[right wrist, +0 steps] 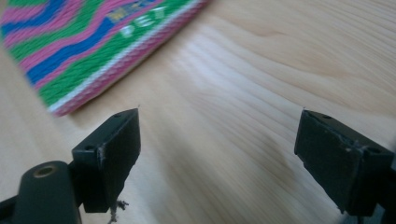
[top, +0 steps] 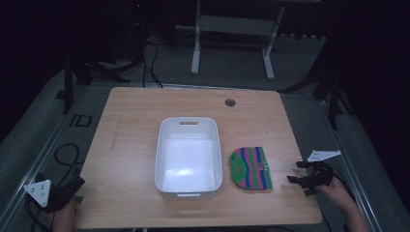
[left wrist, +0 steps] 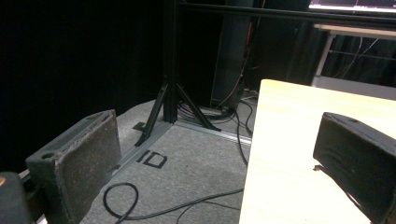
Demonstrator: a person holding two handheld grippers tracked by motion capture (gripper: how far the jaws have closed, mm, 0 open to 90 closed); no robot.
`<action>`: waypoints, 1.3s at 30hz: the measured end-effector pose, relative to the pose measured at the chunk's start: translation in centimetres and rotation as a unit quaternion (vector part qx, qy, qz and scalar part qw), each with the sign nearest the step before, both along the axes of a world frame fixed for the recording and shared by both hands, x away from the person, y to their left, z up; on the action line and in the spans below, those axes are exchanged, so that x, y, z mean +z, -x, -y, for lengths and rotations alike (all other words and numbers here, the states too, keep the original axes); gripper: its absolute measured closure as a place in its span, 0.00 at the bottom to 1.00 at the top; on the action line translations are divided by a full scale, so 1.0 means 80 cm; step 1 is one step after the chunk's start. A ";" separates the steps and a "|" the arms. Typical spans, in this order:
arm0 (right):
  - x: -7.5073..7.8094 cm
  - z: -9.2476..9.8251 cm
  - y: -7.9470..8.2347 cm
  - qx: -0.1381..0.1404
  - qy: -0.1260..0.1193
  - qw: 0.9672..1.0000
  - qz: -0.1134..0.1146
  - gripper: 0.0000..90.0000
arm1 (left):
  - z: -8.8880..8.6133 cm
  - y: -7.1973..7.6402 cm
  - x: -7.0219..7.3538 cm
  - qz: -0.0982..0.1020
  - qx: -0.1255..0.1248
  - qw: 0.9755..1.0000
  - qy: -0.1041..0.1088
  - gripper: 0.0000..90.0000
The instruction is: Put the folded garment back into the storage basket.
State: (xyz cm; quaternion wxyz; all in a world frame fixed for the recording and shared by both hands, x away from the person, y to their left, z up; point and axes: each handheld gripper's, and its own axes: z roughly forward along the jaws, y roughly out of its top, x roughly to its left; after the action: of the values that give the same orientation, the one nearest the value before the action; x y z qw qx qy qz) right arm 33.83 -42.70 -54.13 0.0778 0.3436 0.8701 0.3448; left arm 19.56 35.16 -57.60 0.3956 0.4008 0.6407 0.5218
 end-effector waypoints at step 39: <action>0.057 -0.160 -0.064 0.237 0.149 0.956 -0.089 0.18 | 0.003 0.001 0.000 -0.002 -0.007 1.000 -0.010 0.02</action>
State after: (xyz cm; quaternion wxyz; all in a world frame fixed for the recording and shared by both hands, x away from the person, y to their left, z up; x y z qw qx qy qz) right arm 38.95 -29.86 -49.56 -0.0336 0.1410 0.9714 0.1883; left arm 19.49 34.93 -57.60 0.3941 0.4098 0.6334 0.5249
